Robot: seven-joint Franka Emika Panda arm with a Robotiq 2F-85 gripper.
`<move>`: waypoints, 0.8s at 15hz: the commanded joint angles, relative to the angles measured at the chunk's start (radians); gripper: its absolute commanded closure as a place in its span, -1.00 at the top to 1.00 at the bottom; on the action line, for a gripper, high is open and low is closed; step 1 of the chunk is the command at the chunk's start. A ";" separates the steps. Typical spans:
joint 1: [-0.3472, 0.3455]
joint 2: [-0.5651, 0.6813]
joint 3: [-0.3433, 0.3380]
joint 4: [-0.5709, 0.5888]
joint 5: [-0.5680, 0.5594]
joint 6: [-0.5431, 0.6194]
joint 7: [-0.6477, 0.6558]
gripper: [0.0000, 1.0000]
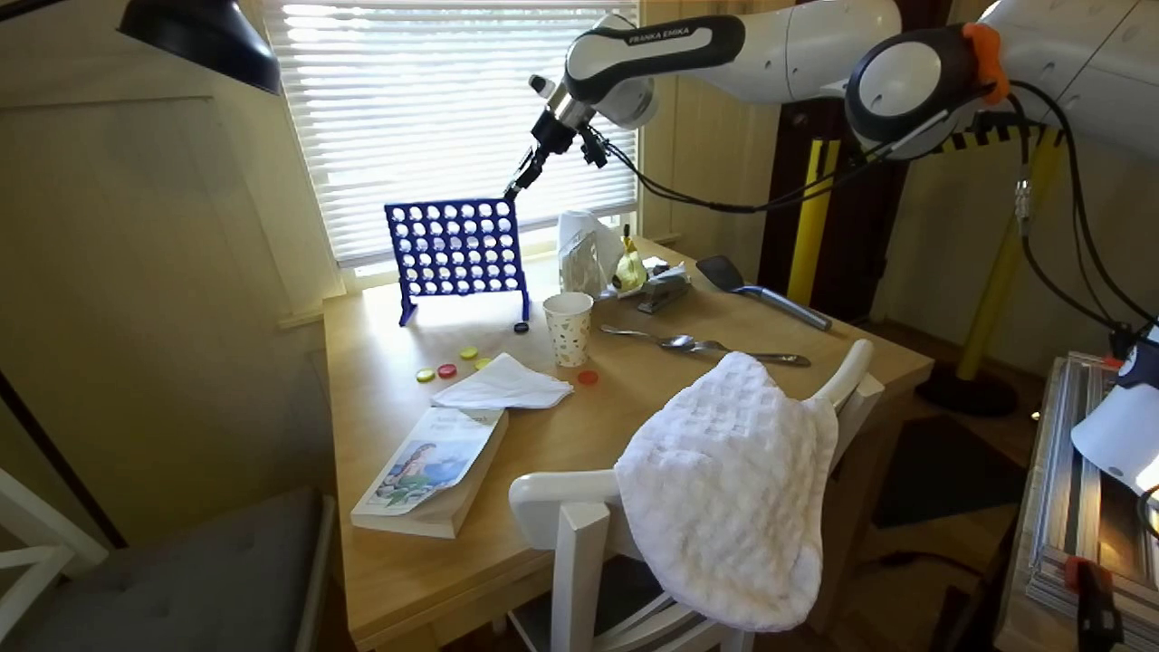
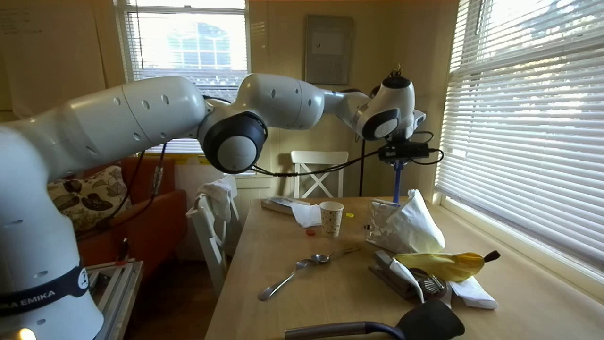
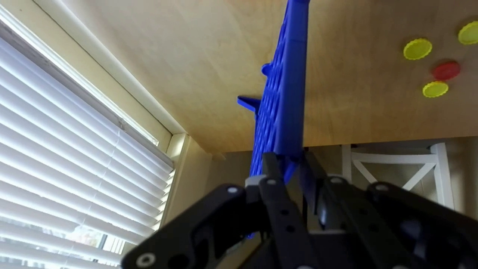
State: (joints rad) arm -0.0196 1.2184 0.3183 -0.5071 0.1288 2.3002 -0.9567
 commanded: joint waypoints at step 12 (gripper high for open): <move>-0.031 -0.081 0.110 0.038 0.037 -0.172 -0.168 -0.90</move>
State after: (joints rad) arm -0.0410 1.1464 0.4112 -0.4796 0.1599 2.1494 -1.0781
